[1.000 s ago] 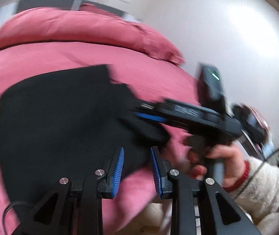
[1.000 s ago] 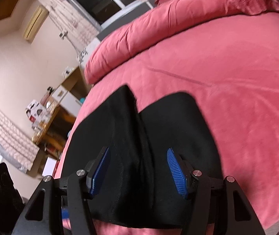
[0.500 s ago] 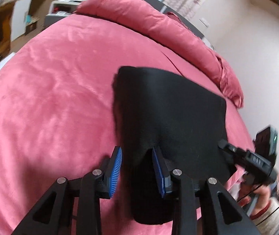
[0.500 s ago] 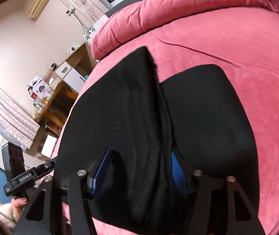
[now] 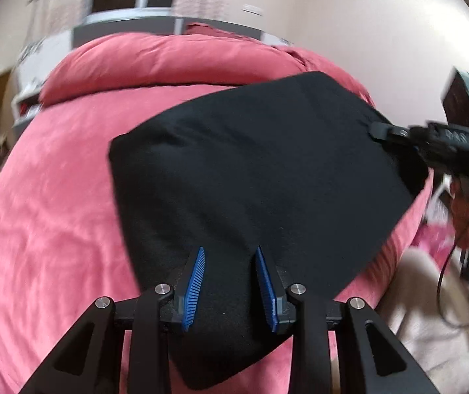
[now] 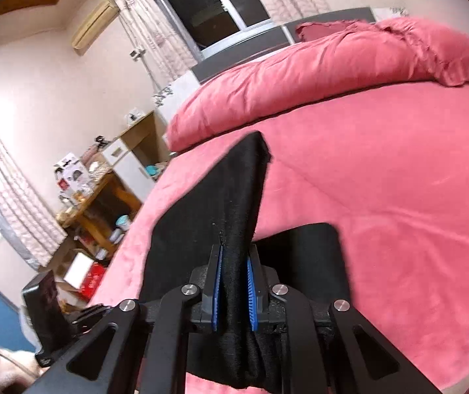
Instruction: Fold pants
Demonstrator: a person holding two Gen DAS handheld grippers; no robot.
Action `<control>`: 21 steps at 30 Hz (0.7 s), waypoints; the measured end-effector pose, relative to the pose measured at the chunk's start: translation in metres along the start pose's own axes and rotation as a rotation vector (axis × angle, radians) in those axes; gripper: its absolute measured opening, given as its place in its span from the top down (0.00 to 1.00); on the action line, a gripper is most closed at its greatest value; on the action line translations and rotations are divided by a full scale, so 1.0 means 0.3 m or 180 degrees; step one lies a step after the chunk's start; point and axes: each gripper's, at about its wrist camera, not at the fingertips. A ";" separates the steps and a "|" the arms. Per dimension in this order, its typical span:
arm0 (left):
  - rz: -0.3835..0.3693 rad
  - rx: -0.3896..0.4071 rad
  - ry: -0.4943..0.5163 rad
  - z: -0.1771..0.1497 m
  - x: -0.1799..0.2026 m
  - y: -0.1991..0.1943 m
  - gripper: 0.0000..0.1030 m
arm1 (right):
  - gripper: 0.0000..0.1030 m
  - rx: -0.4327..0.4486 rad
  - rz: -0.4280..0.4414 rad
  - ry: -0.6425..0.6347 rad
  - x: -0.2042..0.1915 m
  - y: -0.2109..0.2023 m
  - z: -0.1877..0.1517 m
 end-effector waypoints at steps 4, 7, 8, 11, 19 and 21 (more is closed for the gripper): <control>0.0144 -0.0153 0.0257 -0.034 0.064 0.041 0.68 | 0.87 -0.0419 -0.0303 0.0181 0.112 0.087 -0.094; 0.0165 -0.0129 0.0421 -0.054 0.091 0.030 0.68 | 0.84 -0.0426 -0.0367 0.0439 0.178 0.114 -0.153; 0.0160 -0.0127 0.0417 -0.063 0.093 0.023 0.68 | 0.83 -0.0403 -0.0368 0.0521 0.186 0.118 -0.158; 0.0138 -0.0130 0.0384 -0.070 0.096 0.014 0.67 | 0.82 -0.0397 -0.0398 0.0494 0.164 0.129 -0.159; -0.0046 -0.0120 -0.0173 0.001 -0.029 -0.065 0.67 | 0.58 -0.0327 -0.0759 0.0014 0.099 0.028 -0.085; 0.0000 -0.0017 -0.0254 0.071 -0.066 -0.068 0.67 | 0.58 -0.0127 -0.0722 -0.0206 0.055 -0.005 -0.034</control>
Point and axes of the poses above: each gripper's, at about its wrist camera, not at the fingertips, and y roughly the way its jaws point, x to its right, z to its top, and after that the axes turned 10 degrees about x, right-handed
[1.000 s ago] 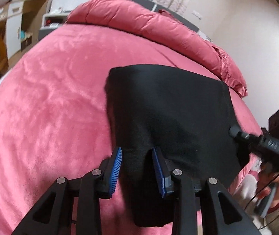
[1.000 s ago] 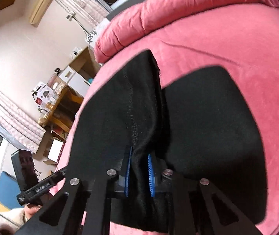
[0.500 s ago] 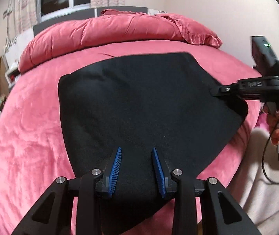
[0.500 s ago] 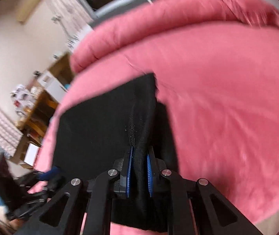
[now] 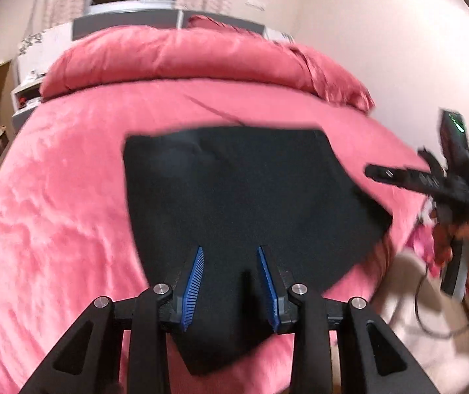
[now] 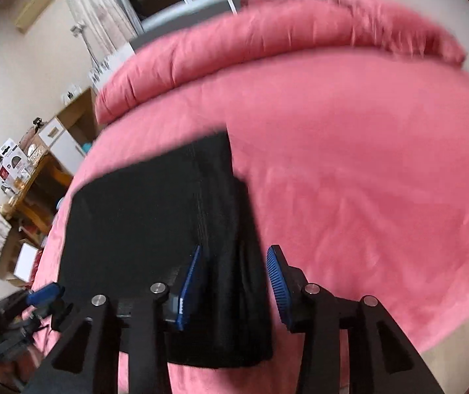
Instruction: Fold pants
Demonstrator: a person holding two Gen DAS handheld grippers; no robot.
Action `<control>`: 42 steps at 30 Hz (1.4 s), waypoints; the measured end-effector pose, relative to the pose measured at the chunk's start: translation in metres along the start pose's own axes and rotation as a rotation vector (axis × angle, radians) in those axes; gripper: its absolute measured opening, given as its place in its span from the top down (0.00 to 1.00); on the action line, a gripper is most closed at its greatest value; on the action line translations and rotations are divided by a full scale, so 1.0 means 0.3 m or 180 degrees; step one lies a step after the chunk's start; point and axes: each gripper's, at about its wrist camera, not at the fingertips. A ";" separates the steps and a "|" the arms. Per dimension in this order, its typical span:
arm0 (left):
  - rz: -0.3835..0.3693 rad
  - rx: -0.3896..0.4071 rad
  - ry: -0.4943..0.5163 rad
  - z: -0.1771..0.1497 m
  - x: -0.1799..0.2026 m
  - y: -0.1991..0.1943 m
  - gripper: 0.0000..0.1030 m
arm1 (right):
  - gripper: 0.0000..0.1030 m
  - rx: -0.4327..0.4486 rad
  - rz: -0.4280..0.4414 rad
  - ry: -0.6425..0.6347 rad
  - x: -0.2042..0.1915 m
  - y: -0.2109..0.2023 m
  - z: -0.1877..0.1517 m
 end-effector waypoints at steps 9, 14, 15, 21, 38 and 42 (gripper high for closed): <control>0.0260 -0.0200 -0.0136 0.195 -0.018 0.219 0.67 | 0.58 -0.0146 0.0173 -0.0741 -0.224 0.207 0.122; 0.0460 -0.0294 -0.0067 0.191 -0.034 0.313 0.67 | 0.58 -0.0248 0.0079 -0.0896 -0.245 0.298 0.110; 0.0485 -0.0327 -0.0061 0.186 -0.037 0.334 0.67 | 0.58 -0.0274 0.0045 -0.0949 -0.240 0.321 0.105; 0.0555 -0.0386 -0.0065 0.150 -0.057 0.418 0.67 | 0.65 -0.0367 0.0032 -0.0668 -0.166 0.395 0.099; 0.0585 -0.0305 0.0003 0.136 -0.062 0.437 0.66 | 0.69 -0.0184 -0.0010 -0.0625 -0.132 0.446 0.056; 0.0567 -0.0297 -0.0122 0.143 -0.066 0.389 0.66 | 0.67 -0.0102 0.0008 -0.0657 -0.148 0.378 0.062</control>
Point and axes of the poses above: each gripper's, at about its wrist camera, not at the fingertips, and y roughly the way its jaws point, x to its right, z to its top, and after that the axes turned 10 degrees about x, right-handed
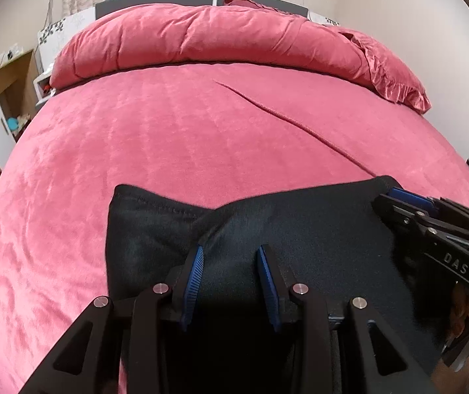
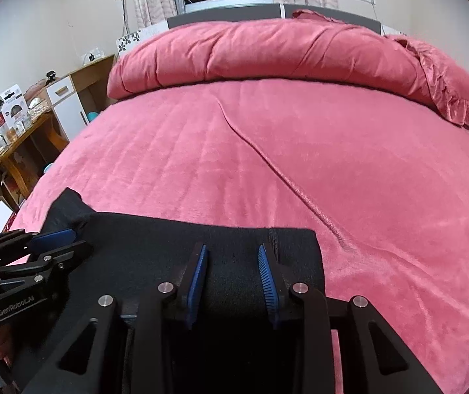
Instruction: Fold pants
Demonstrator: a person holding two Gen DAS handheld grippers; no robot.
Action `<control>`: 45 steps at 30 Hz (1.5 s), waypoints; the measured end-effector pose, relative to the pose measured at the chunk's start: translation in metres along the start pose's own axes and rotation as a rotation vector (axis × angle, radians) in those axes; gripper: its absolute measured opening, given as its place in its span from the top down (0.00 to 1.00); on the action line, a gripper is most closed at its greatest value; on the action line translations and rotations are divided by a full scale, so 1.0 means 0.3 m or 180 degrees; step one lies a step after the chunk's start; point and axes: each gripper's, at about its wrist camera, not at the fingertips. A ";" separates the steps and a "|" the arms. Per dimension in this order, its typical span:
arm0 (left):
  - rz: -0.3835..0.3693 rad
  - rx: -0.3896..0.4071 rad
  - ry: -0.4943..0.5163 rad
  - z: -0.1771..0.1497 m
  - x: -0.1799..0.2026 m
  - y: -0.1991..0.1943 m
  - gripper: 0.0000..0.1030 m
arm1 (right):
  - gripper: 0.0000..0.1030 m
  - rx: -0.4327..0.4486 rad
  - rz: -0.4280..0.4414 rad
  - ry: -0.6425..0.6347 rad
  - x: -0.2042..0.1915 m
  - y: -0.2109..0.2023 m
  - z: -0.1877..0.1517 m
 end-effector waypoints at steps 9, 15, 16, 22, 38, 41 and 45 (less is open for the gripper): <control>-0.0121 0.0126 -0.0205 -0.068 -0.031 -0.197 0.66 | 0.64 0.0025 -0.0079 0.0069 -0.008 -0.233 -0.059; -0.0236 0.0000 -0.0060 -0.215 -0.027 -0.288 0.66 | 0.64 -0.0131 -0.0231 0.0251 0.029 -0.338 -0.147; -0.0238 0.0037 0.0048 -0.240 -0.013 -0.302 0.66 | 0.64 -0.0210 -0.0240 0.0285 0.034 -0.340 -0.165; -0.0238 0.0096 0.0489 -0.316 0.028 -0.348 0.66 | 0.60 -0.0511 -0.0423 0.0378 0.069 -0.360 -0.263; -0.0598 -0.0042 -0.0922 -0.299 -0.214 -0.361 0.43 | 0.43 -0.0353 -0.0067 0.0876 0.145 -0.375 -0.250; -0.0755 -0.0188 -0.1075 -0.296 -0.237 -0.327 0.42 | 0.35 -0.0351 0.0042 0.0967 0.163 -0.351 -0.245; -0.0863 -0.0358 -0.0927 -0.290 -0.214 -0.286 0.42 | 0.31 -0.0454 0.0252 0.1243 0.220 -0.284 -0.230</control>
Point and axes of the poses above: each gripper's, at about its wrist camera, not at the fingertips, and y roughly the way its jaws point, x to its right, z to its top, and after that the axes turned 10 degrees about x, right-handed
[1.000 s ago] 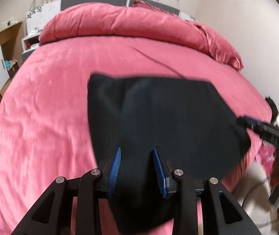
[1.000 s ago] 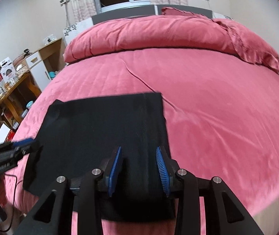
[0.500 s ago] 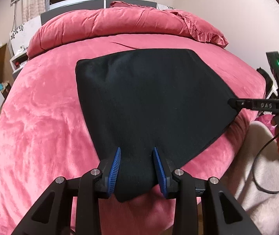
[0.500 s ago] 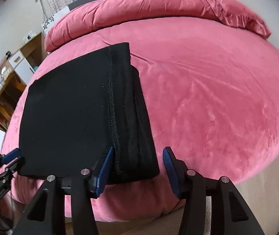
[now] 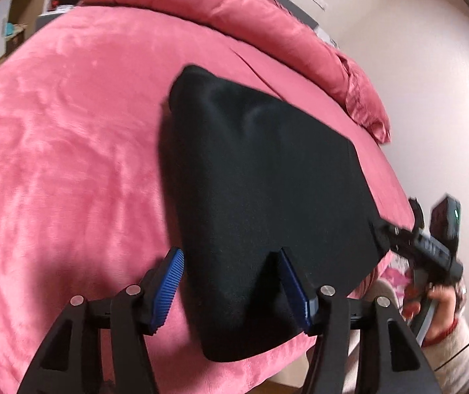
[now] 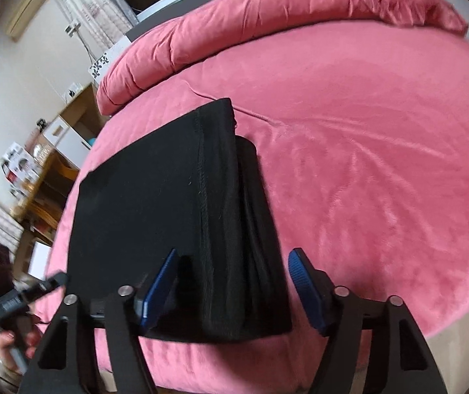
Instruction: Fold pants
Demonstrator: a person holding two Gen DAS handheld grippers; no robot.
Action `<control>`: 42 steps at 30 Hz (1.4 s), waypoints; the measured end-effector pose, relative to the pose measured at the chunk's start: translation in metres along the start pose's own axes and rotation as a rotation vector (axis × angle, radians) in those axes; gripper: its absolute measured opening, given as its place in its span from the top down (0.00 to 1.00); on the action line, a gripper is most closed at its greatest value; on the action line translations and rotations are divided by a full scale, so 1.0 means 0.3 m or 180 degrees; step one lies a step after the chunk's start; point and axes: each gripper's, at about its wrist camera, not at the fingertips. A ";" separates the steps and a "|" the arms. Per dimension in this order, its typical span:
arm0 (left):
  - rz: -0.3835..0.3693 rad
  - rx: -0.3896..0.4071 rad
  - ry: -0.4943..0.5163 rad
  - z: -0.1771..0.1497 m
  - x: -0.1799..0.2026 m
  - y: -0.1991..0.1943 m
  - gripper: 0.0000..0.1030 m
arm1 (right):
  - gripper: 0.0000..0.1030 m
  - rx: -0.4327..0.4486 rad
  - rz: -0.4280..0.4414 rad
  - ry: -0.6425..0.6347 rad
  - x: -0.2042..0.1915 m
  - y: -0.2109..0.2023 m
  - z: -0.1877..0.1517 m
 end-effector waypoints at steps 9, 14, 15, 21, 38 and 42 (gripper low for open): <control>0.0051 -0.0072 0.0178 0.040 0.028 0.041 0.37 | 0.27 -0.0247 0.0275 0.0176 0.052 0.102 0.028; -0.0001 -0.0100 0.0131 0.053 0.020 0.061 0.36 | 0.26 -0.0255 0.0393 0.0320 0.082 0.125 0.017; -0.0016 -0.0098 0.0122 0.047 0.013 0.056 0.36 | 0.26 -0.0251 0.0424 0.0347 0.085 0.125 0.012; -0.0099 -0.0142 0.0086 0.061 0.002 0.064 0.36 | 0.26 -0.0294 0.0565 0.0314 0.078 0.136 0.012; 0.0019 -0.0178 0.0160 0.084 0.027 0.138 0.24 | 0.26 -0.0394 0.0643 0.0169 -0.016 0.232 0.028; 0.0060 -0.0208 0.0252 0.073 0.047 0.158 0.19 | 0.26 -0.0369 0.0648 0.0180 -0.011 0.229 0.021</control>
Point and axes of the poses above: each gripper's, at about its wrist camera, not at the fingertips, and y roughly the way its jaws point, x to its right, z to its top, and after that the axes turned 10 degrees about x, right-handed
